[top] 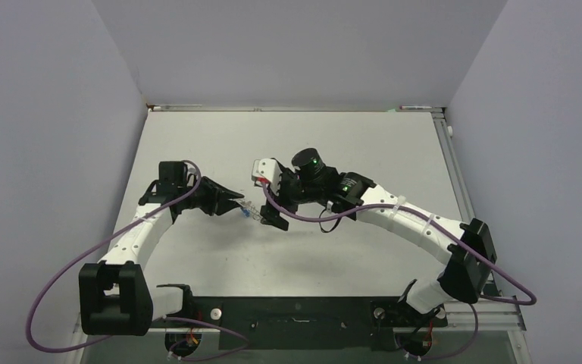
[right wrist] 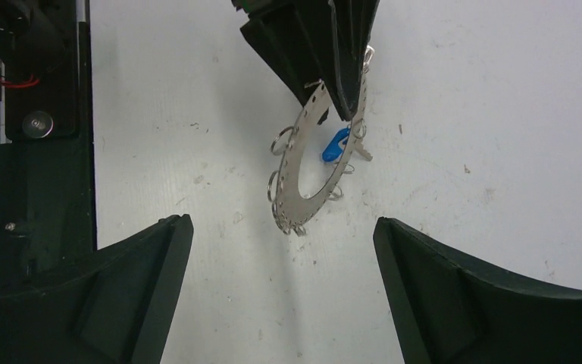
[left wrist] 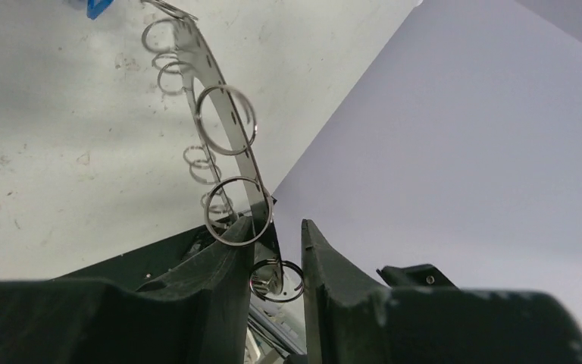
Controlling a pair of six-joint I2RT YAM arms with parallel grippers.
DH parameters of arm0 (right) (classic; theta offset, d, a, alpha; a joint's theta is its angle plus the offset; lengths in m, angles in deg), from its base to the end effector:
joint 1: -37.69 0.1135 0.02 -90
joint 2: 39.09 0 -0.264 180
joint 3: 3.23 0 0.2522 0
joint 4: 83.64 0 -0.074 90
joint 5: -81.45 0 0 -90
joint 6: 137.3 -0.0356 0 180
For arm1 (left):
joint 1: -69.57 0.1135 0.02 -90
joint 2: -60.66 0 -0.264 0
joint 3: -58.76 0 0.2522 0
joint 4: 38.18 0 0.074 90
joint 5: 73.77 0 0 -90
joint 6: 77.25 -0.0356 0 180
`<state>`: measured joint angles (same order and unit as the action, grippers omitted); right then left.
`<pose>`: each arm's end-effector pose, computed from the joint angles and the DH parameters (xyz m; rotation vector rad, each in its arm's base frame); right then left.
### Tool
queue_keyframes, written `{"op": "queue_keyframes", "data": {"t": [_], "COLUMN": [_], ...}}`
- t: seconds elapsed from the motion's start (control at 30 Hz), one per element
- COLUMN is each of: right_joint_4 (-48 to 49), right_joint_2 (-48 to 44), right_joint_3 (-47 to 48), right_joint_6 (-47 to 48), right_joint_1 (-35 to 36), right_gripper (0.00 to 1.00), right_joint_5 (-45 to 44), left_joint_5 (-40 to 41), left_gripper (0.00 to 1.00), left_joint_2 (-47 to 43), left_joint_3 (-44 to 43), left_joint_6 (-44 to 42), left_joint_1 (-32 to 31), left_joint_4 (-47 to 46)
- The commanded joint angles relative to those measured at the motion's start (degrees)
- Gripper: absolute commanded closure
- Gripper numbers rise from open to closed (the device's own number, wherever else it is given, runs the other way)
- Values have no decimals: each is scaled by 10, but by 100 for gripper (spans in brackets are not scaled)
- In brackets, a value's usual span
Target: Remove the keys from the keyring
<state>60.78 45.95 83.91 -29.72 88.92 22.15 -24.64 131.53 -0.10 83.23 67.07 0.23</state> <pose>0.1965 0.2737 0.3280 -1.4970 1.6167 0.9119 0.2432 -0.0339 0.2327 -1.1956 2.4134 -1.3708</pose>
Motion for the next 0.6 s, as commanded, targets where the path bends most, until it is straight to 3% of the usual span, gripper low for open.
{"op": "queue_keyframes", "data": {"t": [0.0,0.23,0.27,0.43,0.57], "right_joint_4": [24,84,97,151,157], "right_joint_2": [30,87,91,100,101], "right_joint_3": [50,27,19,-8,-2], "right_joint_6": [18,59,64,78,77], "right_joint_1": [45,122,126,125,111], "right_gripper": [6,0,4,6,8], "right_joint_5": [-87,-223,-242,-298,-292], "left_joint_5": [-18,-29,-31,-45,-52], "left_gripper": [100,100,100,100,100], "left_joint_2": [-17,-17,-17,-17,-14], "left_joint_3": [-7,2,3,0,-2], "left_joint_6": [42,54,54,50,43], "left_joint_1": [7,9,9,9,8], "left_joint_4": [-39,-59,-60,-62,-58]}}
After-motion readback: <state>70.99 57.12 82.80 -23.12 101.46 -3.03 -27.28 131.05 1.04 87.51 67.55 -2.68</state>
